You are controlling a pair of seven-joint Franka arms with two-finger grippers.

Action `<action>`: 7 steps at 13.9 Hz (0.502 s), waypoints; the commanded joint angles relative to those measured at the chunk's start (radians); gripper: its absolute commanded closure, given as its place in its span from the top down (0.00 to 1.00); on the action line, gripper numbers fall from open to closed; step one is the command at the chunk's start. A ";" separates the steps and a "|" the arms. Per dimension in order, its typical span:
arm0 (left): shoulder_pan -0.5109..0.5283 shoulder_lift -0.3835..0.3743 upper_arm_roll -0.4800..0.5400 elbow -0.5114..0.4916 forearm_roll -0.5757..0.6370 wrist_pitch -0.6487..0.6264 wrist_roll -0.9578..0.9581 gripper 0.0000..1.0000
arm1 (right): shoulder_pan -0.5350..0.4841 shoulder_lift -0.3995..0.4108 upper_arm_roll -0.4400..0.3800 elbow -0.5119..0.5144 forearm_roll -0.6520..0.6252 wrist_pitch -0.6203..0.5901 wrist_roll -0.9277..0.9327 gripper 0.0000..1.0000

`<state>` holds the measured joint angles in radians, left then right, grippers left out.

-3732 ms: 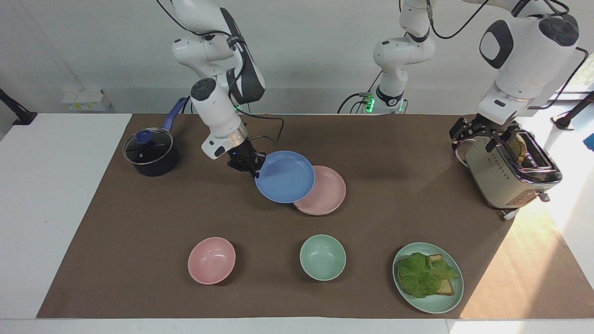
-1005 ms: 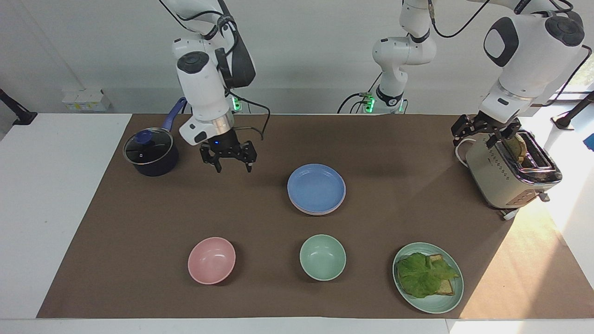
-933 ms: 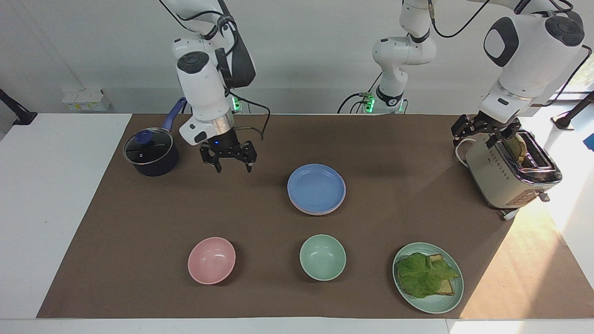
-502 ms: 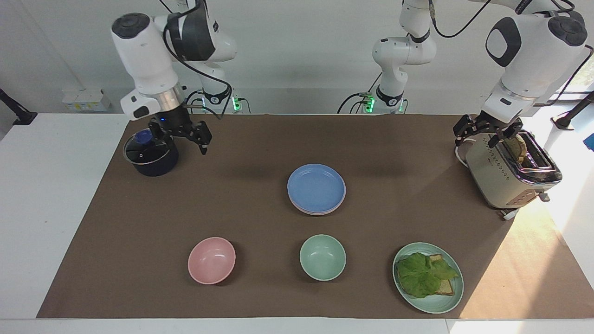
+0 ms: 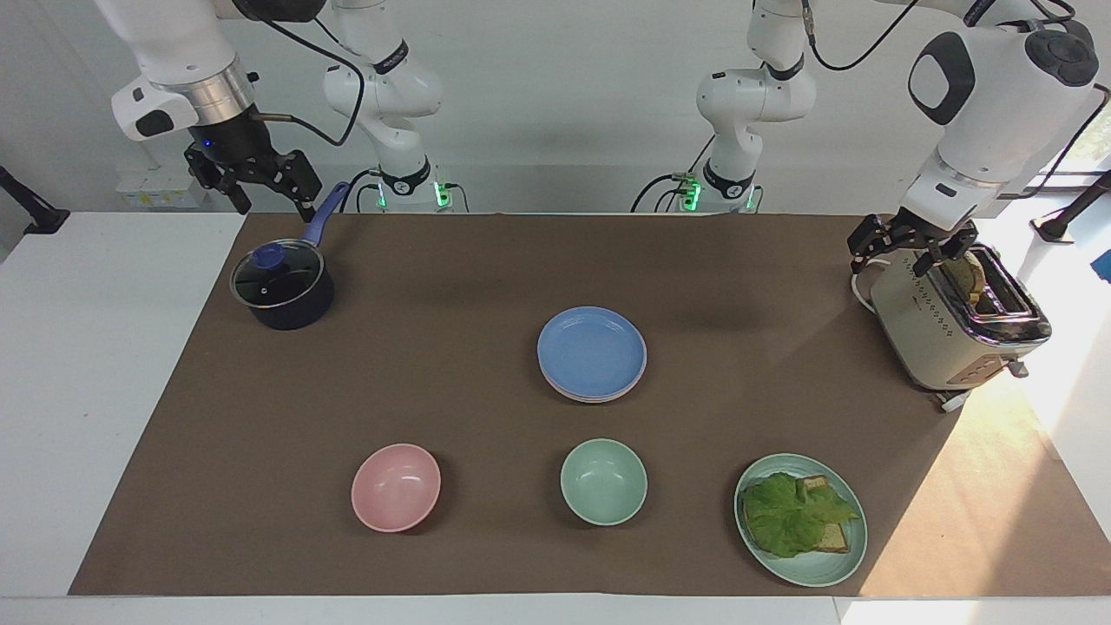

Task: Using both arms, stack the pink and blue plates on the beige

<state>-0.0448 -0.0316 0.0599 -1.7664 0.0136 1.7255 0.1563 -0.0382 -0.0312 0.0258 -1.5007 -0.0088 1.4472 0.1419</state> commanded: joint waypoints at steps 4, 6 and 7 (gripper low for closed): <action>-0.006 -0.008 0.006 0.010 0.011 -0.024 0.002 1.00 | 0.003 0.025 0.016 0.027 -0.025 -0.010 -0.036 1.00; -0.006 -0.008 0.006 0.010 0.011 -0.024 0.002 1.00 | 0.004 0.020 0.016 0.023 -0.022 -0.004 -0.035 1.00; -0.006 -0.008 0.006 0.010 0.011 -0.024 0.002 1.00 | 0.003 0.020 0.016 0.023 -0.020 -0.004 -0.035 1.00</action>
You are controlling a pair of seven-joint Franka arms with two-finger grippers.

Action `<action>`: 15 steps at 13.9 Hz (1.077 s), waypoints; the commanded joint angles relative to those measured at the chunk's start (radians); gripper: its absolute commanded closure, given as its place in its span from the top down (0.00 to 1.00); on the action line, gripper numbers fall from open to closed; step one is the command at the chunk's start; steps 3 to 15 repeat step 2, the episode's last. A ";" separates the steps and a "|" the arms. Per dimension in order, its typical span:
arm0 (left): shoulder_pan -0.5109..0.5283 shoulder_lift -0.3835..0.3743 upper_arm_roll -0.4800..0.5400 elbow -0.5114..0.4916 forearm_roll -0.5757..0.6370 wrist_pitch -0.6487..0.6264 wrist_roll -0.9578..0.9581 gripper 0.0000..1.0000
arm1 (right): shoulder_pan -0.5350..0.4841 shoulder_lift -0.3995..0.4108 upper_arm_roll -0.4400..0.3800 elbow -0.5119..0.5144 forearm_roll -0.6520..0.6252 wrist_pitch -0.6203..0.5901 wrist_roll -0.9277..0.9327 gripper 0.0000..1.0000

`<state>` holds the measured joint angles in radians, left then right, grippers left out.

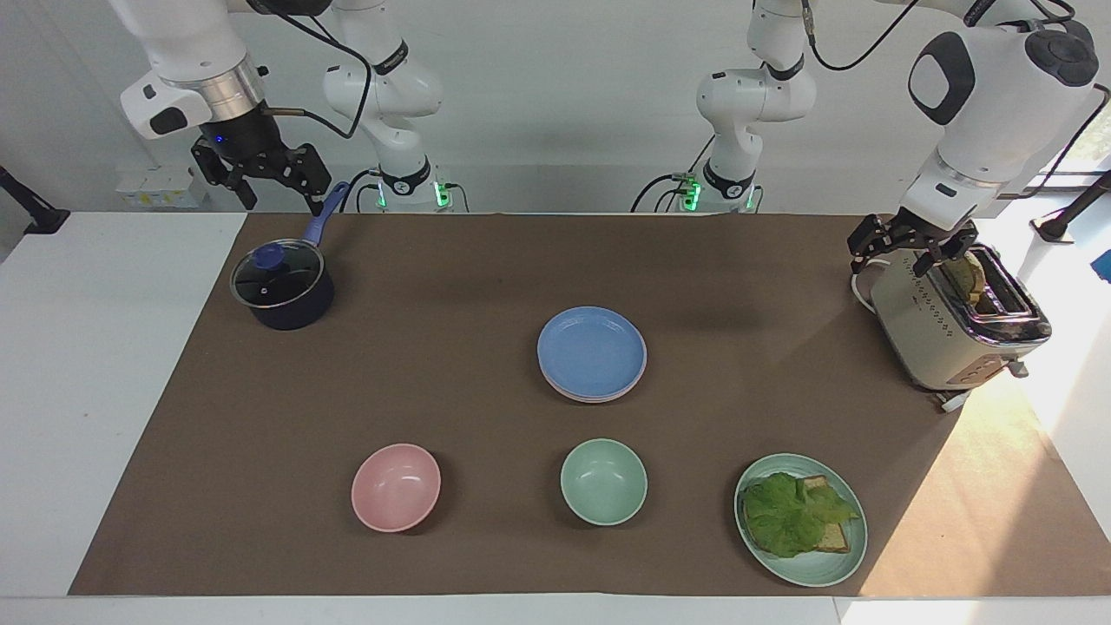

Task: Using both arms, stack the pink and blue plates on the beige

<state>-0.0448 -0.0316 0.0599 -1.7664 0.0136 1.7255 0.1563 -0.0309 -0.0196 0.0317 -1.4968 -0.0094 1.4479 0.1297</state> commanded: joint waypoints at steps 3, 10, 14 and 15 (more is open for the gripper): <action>-0.006 -0.008 0.006 0.010 0.011 -0.026 0.002 1.00 | -0.004 0.007 0.010 0.018 -0.020 -0.006 -0.022 1.00; -0.006 -0.008 0.006 0.010 0.011 -0.026 0.002 1.00 | -0.004 0.007 0.010 0.018 -0.020 -0.006 -0.022 1.00; -0.006 -0.008 0.006 0.010 0.011 -0.026 0.002 1.00 | -0.004 0.007 0.010 0.018 -0.020 -0.006 -0.022 1.00; -0.006 -0.008 0.006 0.010 0.011 -0.026 0.002 1.00 | -0.004 0.007 0.010 0.018 -0.020 -0.006 -0.022 1.00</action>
